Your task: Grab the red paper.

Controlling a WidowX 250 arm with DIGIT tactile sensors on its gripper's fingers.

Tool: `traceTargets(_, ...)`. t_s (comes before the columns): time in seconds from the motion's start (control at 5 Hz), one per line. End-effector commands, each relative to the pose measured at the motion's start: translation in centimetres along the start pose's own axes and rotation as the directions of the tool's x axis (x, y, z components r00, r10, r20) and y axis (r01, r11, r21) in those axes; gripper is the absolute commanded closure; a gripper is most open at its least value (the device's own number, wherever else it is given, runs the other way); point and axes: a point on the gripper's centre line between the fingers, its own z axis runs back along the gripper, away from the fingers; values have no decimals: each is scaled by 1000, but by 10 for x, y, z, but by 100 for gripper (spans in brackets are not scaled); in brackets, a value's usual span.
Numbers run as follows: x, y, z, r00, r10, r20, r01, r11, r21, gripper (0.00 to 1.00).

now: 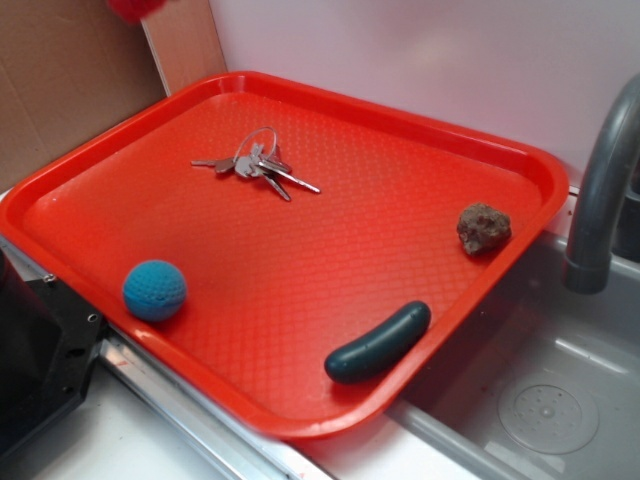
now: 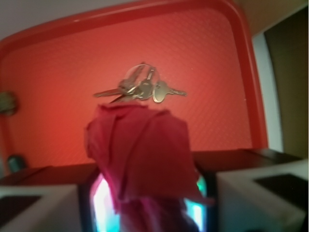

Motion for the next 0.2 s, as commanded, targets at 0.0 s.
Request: traceTargets(0.0,-11,9,2,996,-61,68,56,996,65,100)
